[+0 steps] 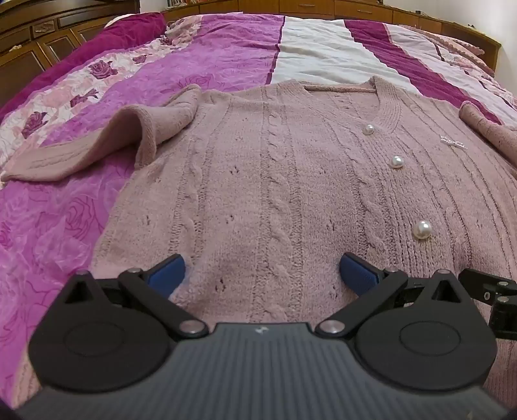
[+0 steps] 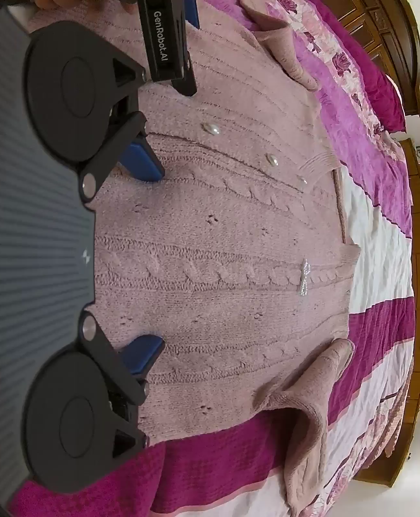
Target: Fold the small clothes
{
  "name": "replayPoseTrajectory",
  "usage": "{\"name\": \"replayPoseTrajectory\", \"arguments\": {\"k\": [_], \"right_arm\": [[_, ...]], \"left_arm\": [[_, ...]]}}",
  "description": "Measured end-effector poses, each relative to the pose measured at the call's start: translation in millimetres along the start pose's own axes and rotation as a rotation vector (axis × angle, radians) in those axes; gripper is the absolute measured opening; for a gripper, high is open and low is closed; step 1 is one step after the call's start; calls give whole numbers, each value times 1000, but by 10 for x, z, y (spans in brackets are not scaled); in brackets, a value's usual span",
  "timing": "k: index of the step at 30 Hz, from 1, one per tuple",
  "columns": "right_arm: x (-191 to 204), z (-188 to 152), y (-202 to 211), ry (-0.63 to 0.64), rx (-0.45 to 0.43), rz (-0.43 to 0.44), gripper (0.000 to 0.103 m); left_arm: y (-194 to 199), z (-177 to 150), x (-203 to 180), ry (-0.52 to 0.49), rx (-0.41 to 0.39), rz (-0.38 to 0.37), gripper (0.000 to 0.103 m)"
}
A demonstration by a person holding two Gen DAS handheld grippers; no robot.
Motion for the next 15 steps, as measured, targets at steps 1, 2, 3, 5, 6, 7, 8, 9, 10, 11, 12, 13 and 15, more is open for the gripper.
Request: {"name": "replayPoseTrajectory", "arguments": {"k": [1,2,3,5,6,7,8,9,10,11,12,13,15], "right_arm": [[-2,-1,2,1,0,-1,103],[-8,-4,5,1,0,-1,103],[-19,-6,9,0,-1,1,103],[-55,-14,21,-4,-3,7,103],[-14,-4,6,11,7,-14,103],[-5,-3,2,13,8,-19,103],[-11,-4,4,13,8,-18,103],[-1,-3,1,14,8,-21,103],[-1,-4,0,14,8,-21,103],[-2,-5,0,14,8,-20,103],[-6,-6,1,14,8,-20,103],[1,-4,-2,14,8,-21,103],[3,-5,-3,14,7,-21,103]], "left_arm": [[1,-1,3,1,0,0,103],[-1,-1,0,-4,4,4,103],[-1,-1,3,-3,4,3,103],[1,-1,8,-2,4,1,103],[2,-1,11,-1,4,1,103],[3,-2,15,0,4,0,103],[4,-3,21,1,3,-1,103],[-2,0,0,-6,6,6,103],[-3,1,0,-5,5,6,103],[-3,2,0,-5,4,6,103],[-3,2,1,-5,3,5,103],[-4,3,1,-5,2,5,103],[42,3,-20,-5,5,6,103]]}}
Point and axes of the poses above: each gripper's, at about its wrist camera, not at the fingertips, and y roughly against the way its jaws point, x to its left, z to its top, the point moved 3 cm from there along -y, roughly the way its jaws point, and after that the axes turned 7 degrees about x, right-handed, at the moved point
